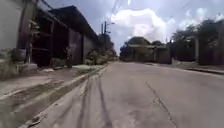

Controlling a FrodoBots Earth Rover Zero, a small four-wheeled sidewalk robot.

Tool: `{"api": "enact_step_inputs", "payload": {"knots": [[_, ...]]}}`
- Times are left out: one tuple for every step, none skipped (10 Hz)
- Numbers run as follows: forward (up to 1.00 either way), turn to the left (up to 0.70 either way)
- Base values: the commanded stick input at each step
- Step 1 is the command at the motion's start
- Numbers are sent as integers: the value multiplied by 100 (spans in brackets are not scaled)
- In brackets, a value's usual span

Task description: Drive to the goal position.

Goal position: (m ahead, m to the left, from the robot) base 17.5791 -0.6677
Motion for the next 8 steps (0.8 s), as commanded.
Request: {"api": "enact_step_inputs", "payload": {"knots": [[100, -10], [100, -14], [100, -18], [100, 0], [100, -2], [100, -4], [100, -4], [100, 0]]}}
